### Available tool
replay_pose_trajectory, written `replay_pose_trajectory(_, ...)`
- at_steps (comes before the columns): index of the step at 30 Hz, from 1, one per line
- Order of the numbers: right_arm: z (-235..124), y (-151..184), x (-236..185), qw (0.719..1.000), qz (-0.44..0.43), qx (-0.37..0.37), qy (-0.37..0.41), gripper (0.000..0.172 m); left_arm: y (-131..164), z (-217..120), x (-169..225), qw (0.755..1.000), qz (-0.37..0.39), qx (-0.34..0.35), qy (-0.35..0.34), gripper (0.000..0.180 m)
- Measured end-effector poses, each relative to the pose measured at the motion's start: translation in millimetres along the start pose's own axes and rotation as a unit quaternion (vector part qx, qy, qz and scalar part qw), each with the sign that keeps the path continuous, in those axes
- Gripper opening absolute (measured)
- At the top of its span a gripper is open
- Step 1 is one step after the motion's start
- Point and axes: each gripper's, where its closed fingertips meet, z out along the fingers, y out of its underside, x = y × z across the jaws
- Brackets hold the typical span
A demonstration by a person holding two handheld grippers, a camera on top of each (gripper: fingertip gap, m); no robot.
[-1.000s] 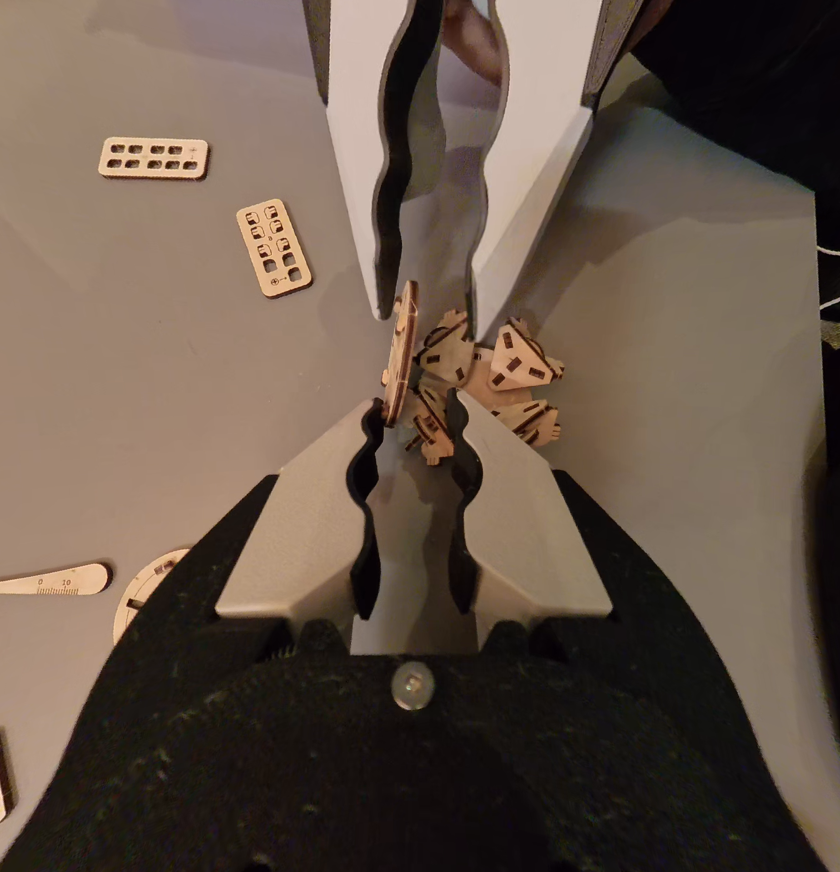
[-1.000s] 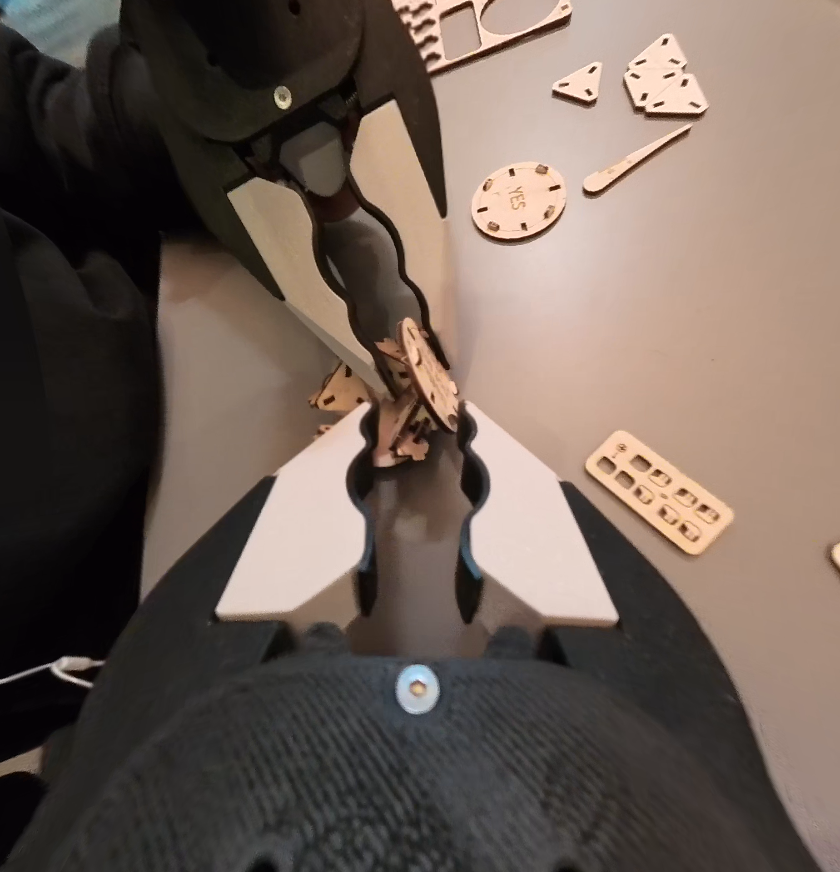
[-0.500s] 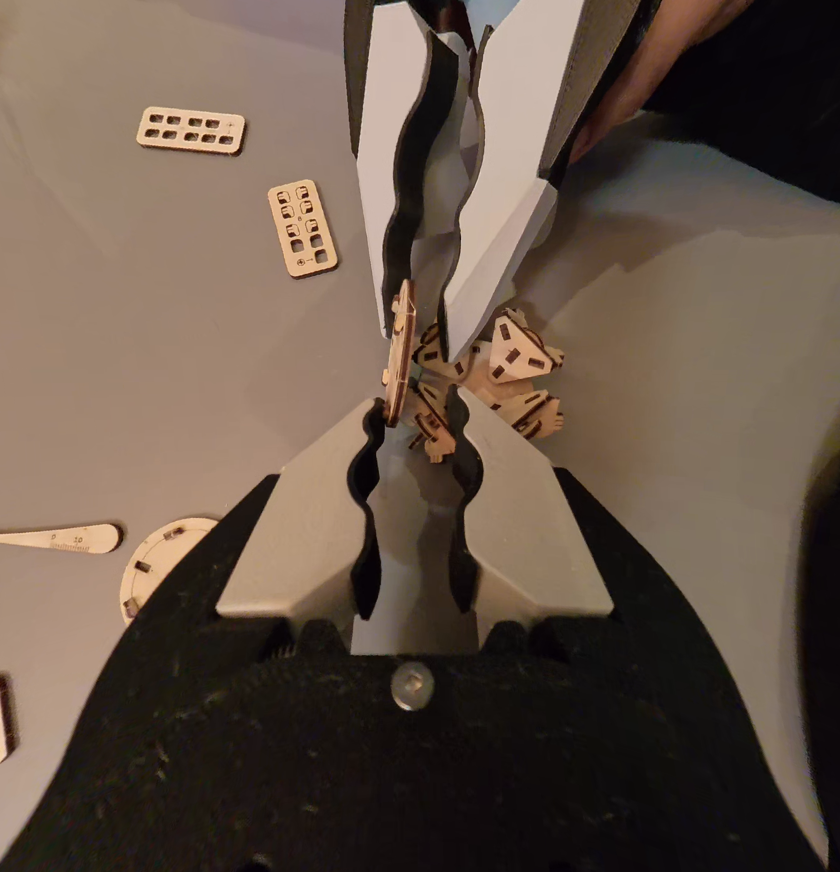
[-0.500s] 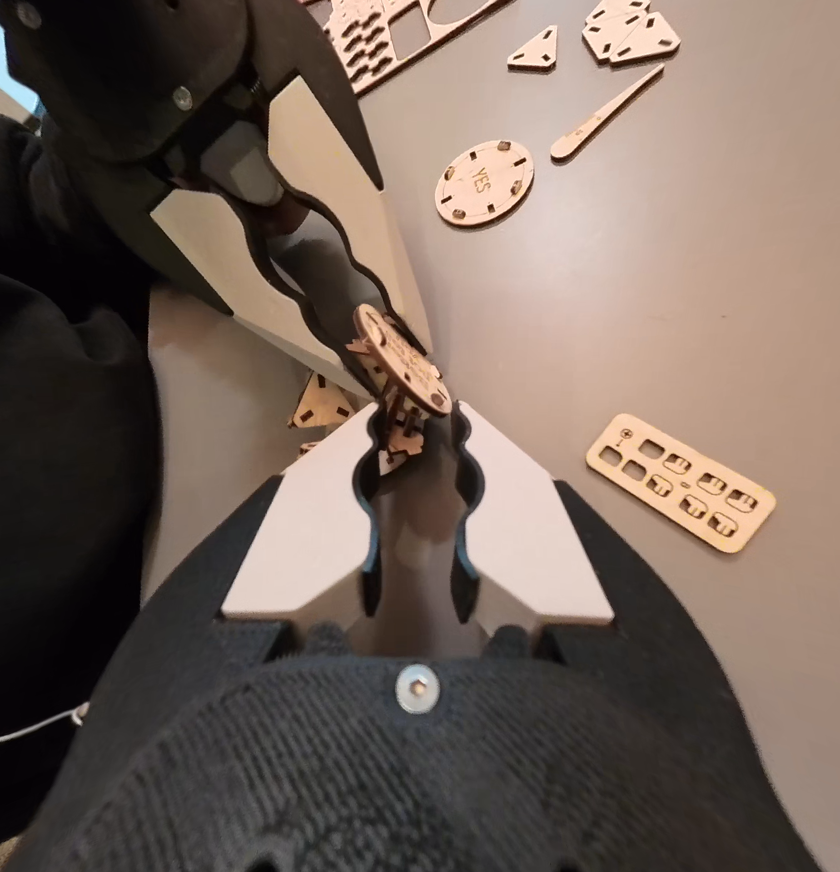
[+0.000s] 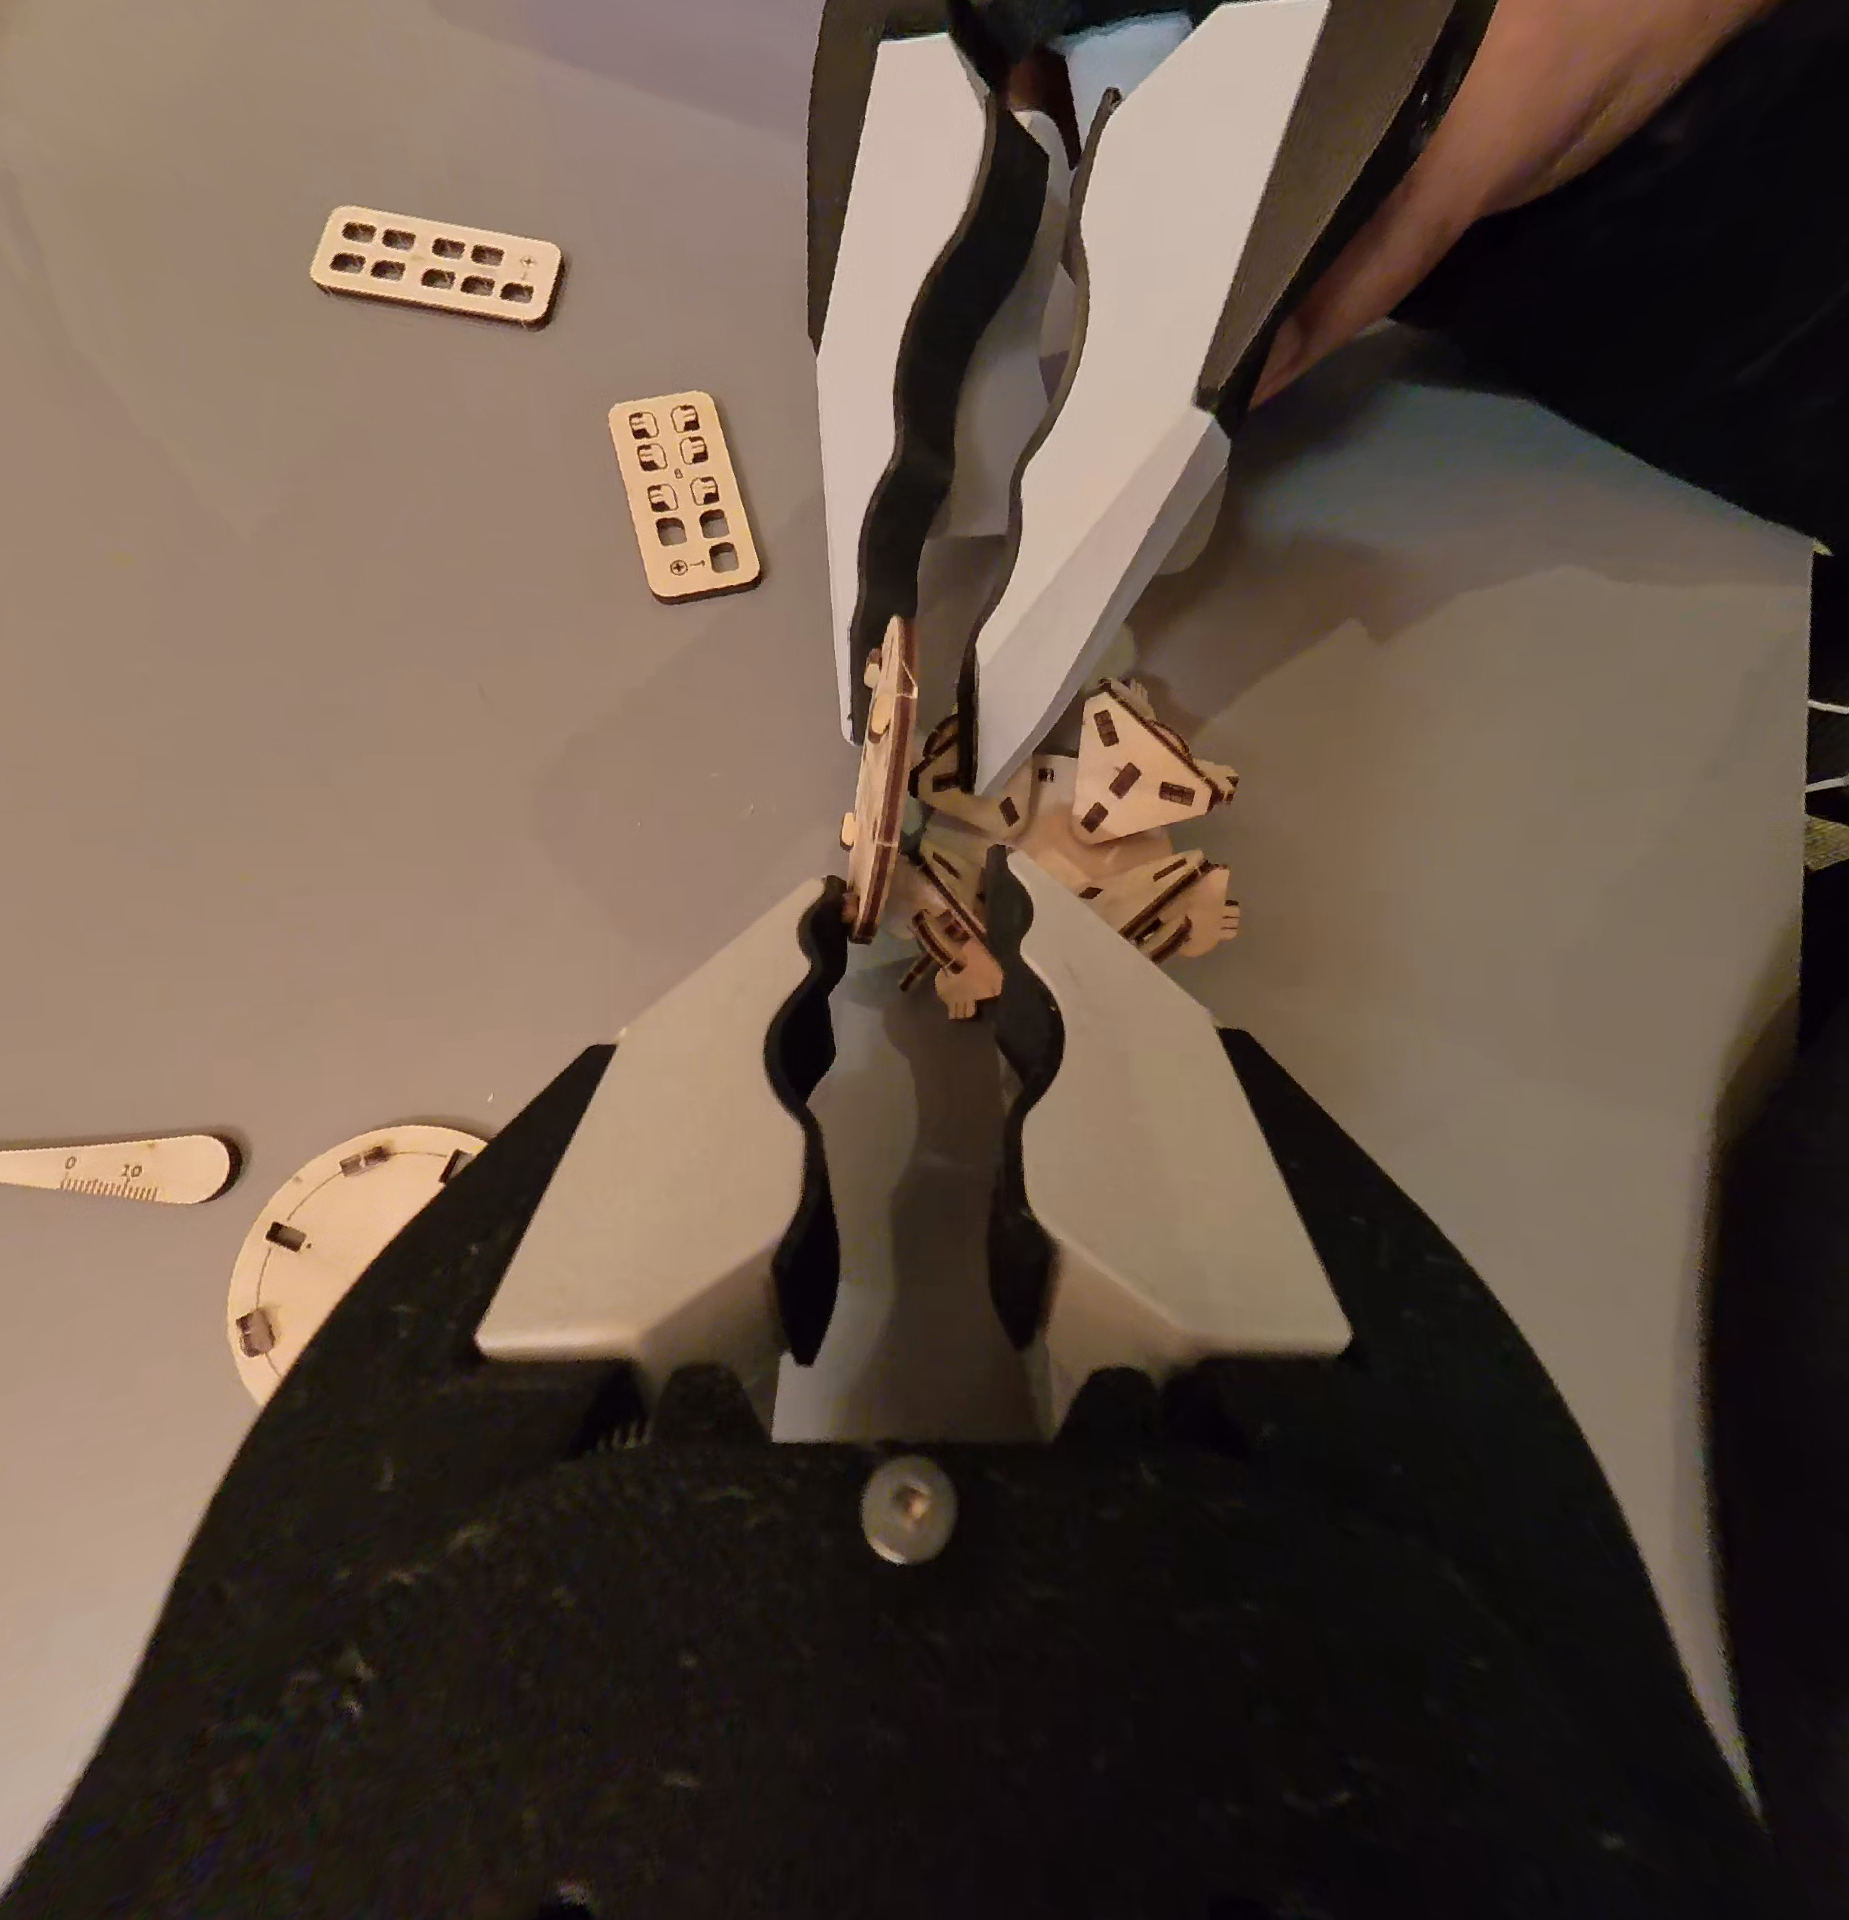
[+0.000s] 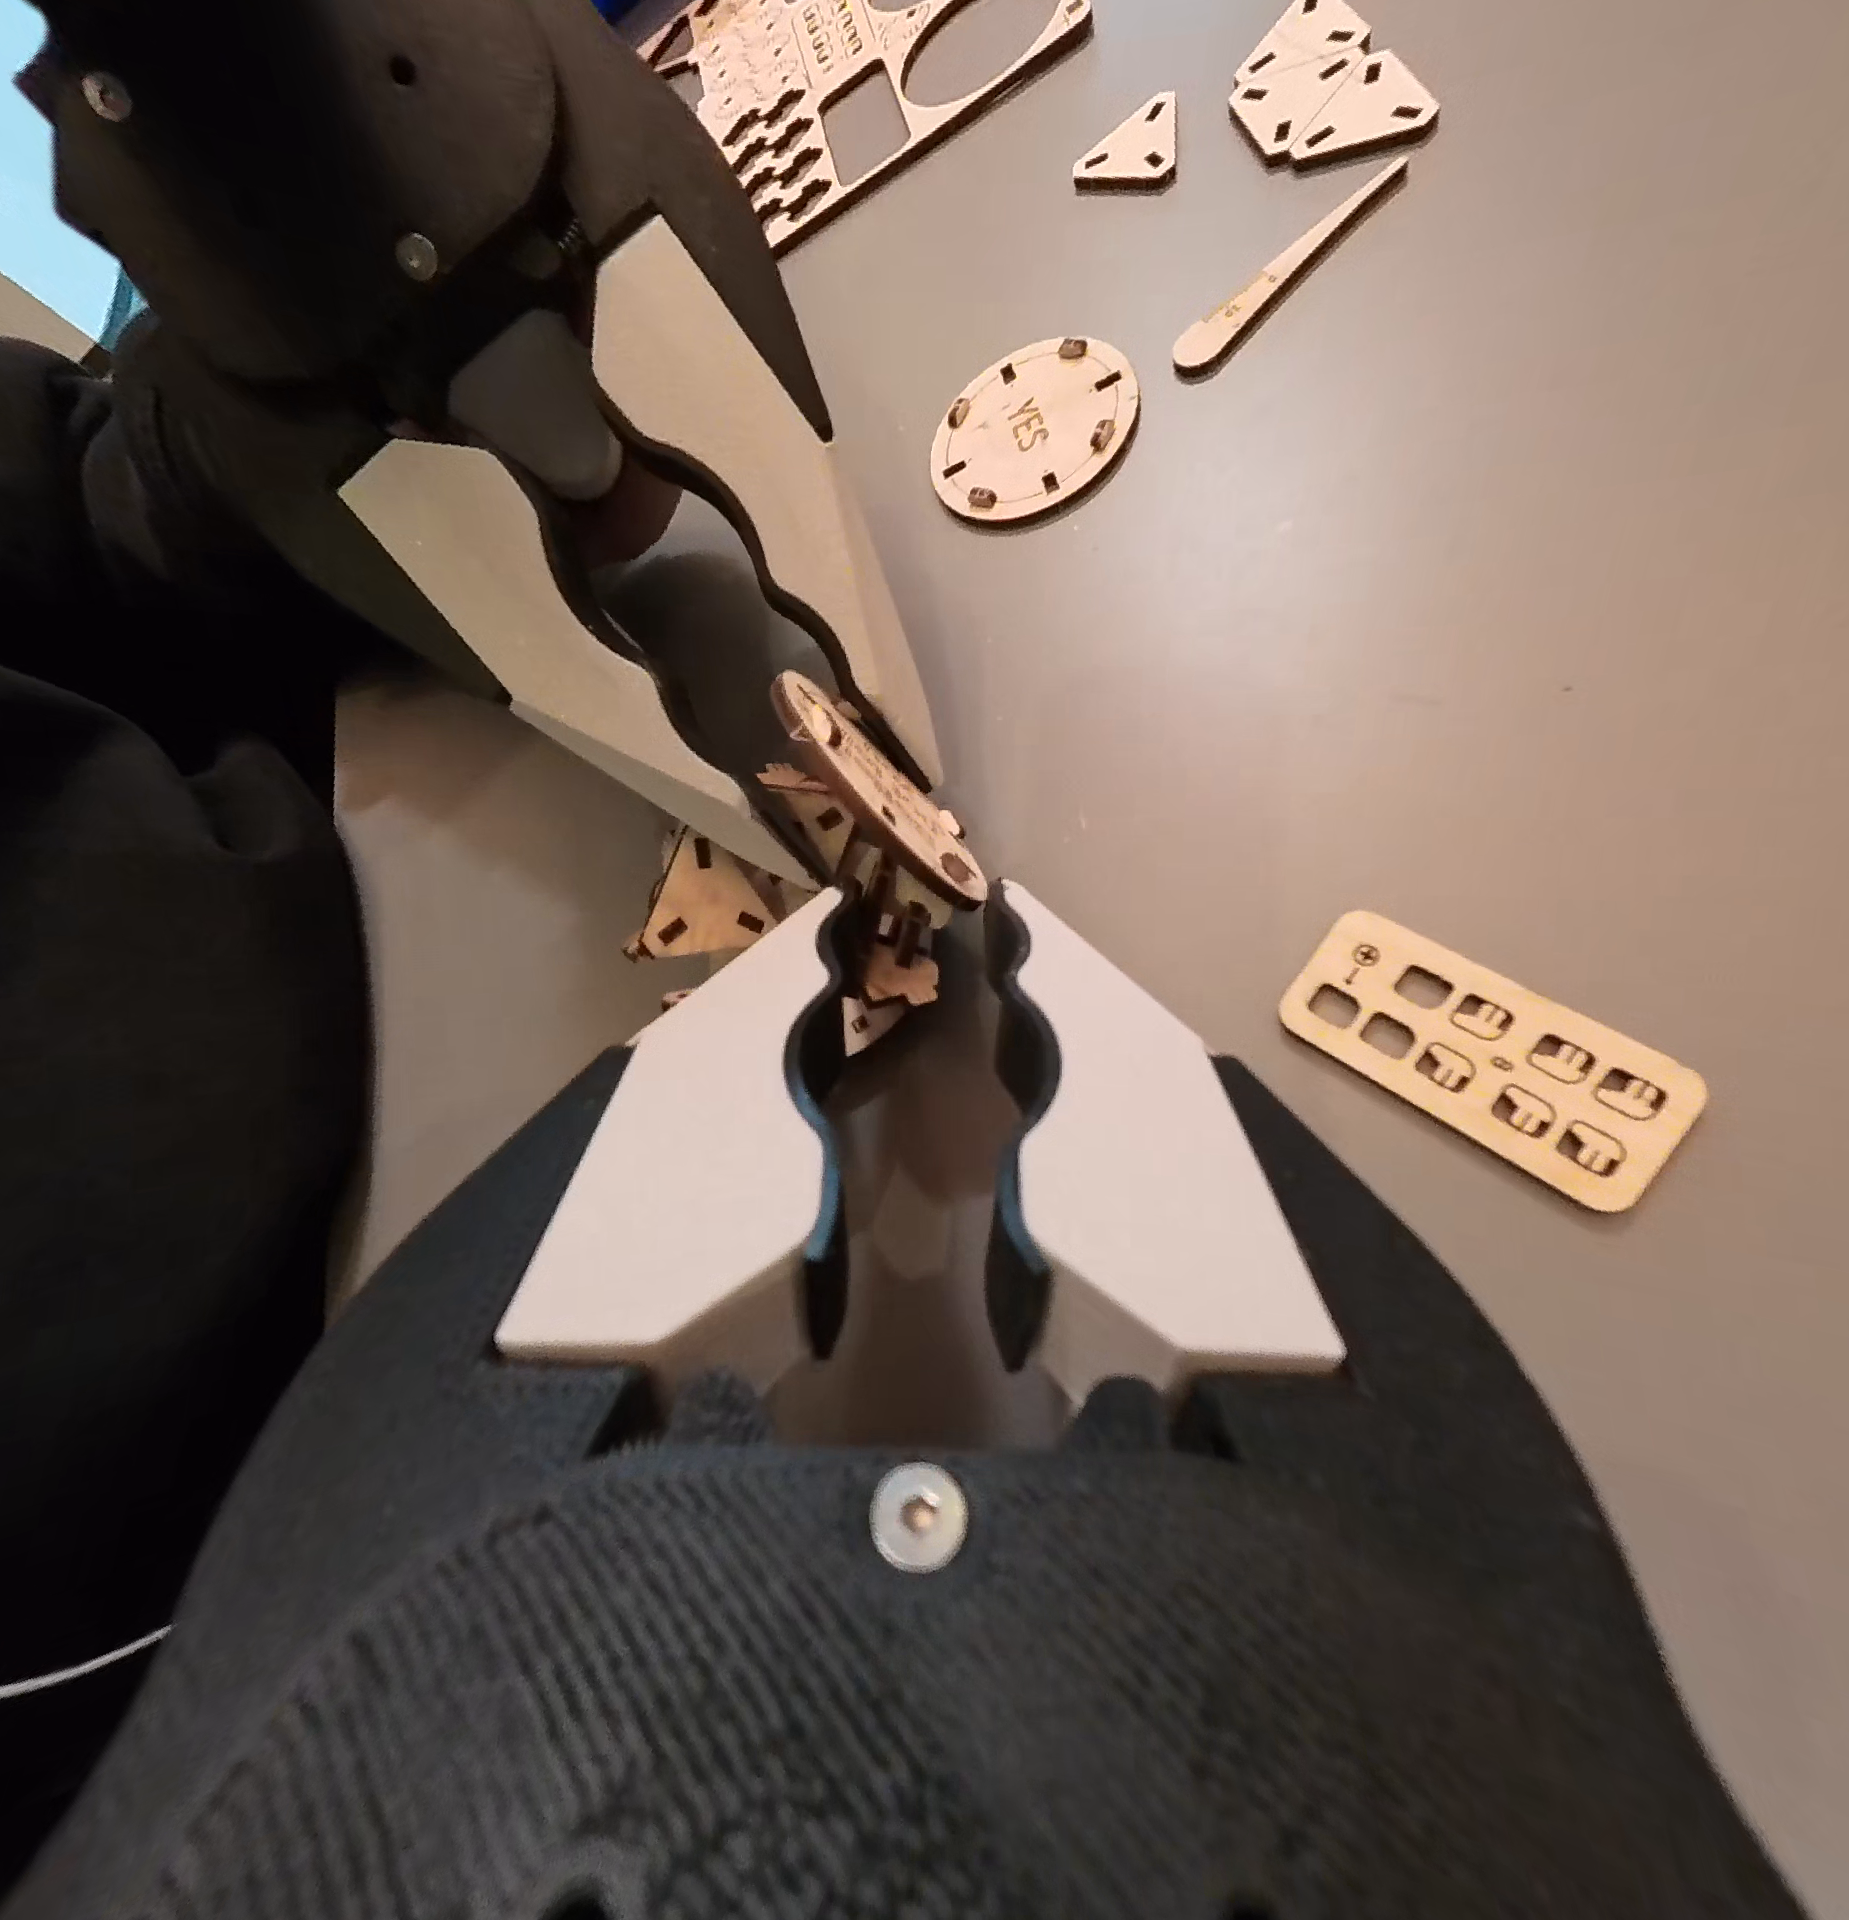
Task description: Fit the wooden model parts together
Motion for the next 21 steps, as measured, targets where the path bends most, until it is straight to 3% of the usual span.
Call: replay_pose_trajectory(21, 1.1, -4.3, -0.3, 0.995, -0.092, 0.011, 0.029, 0.025, 2.5, -0.8, -0.5, 1.000, -0.014, 0.000, 0.013, 0.024)
